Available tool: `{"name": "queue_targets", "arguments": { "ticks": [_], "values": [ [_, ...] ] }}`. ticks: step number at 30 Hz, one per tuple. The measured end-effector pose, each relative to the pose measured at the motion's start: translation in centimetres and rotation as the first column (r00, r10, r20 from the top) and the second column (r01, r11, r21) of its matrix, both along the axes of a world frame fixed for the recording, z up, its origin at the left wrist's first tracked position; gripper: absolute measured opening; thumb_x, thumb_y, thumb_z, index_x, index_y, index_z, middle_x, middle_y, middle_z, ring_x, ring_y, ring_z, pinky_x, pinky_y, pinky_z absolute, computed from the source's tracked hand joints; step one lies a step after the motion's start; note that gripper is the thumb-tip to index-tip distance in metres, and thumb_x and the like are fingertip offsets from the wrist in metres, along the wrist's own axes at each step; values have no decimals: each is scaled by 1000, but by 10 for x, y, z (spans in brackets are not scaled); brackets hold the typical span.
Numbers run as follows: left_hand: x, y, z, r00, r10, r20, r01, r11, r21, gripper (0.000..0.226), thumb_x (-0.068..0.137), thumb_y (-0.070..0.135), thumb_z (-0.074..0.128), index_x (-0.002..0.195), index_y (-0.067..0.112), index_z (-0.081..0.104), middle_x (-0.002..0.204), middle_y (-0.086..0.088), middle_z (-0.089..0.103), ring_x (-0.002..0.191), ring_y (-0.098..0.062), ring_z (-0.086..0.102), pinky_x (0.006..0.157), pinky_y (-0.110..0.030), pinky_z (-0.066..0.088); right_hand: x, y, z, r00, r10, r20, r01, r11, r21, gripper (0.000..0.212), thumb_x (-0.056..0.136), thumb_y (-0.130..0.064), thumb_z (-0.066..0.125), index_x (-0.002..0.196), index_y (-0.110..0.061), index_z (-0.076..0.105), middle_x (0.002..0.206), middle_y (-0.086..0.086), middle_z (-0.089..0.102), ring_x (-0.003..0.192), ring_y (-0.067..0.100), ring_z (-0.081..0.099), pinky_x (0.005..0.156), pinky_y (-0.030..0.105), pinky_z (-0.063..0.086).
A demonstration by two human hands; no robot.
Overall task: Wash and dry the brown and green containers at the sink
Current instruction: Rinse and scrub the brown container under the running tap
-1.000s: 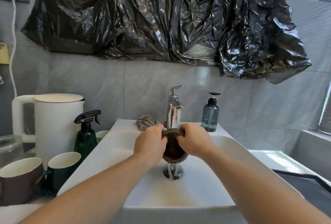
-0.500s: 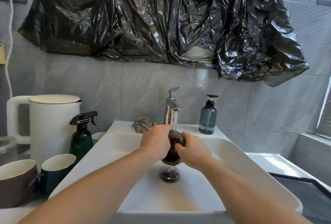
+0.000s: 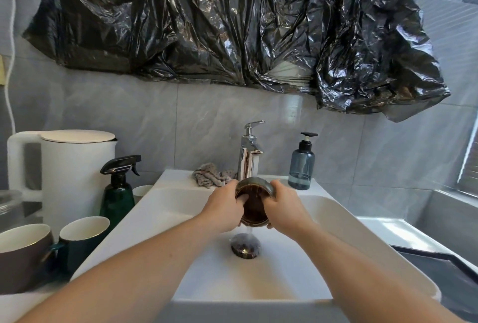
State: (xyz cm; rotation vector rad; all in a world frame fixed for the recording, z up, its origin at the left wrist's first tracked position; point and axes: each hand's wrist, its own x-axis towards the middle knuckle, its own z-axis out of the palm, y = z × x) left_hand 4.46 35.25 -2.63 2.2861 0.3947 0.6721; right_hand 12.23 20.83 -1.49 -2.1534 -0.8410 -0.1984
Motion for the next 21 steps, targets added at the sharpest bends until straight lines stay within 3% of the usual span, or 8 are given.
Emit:
{"name": "queue_targets", "arguments": {
  "ticks": [2,5,9,12,16,21],
  "values": [
    [0,2,0,999,42,17,-44,989,145,9,104,31,58,110,25,61,108,-7,72,95,-35,69,84,-48,59,-1,1,-2,999,31,-10,-31,999,-25,13,87,-19,50,92,-21,62,83,5,69,68,28,70,59,43,61],
    [-1,1,0,996,74,43,-82,965,251,7,102,33,60,101,27,61,104,-4,71,99,-33,64,84,-46,56,-1,2,-4,999,46,10,-45,998,-53,8,89,-20,57,89,-24,64,82,0,69,76,23,66,70,44,60],
    [0,-2,3,995,83,60,-97,955,281,7,101,31,62,104,25,65,102,-3,73,98,-31,65,83,-46,56,2,3,-5,998,28,49,-24,997,-76,9,95,-19,59,88,-24,63,81,-1,67,73,18,63,56,27,47],
    [0,-2,3,996,75,52,-86,955,284,9,99,29,61,106,24,64,103,-4,73,100,-32,65,84,-46,56,6,1,-4,997,-23,67,28,997,-73,12,94,-16,59,85,-24,58,79,-3,63,68,13,58,52,23,41],
    [-1,-3,1,994,99,-41,-83,954,288,19,103,35,53,116,22,57,110,-7,70,102,-34,66,87,-47,57,8,-1,-2,998,-49,-31,51,997,63,17,87,-14,53,98,-19,64,89,4,68,75,26,70,57,41,63],
    [-2,-4,3,984,176,-25,-154,916,371,22,107,34,44,117,20,58,114,-8,71,105,-35,65,86,-43,54,5,-2,-1,986,50,-161,-29,991,133,27,94,-8,52,117,-17,63,101,6,69,80,29,74,59,40,65]
  ]
}}
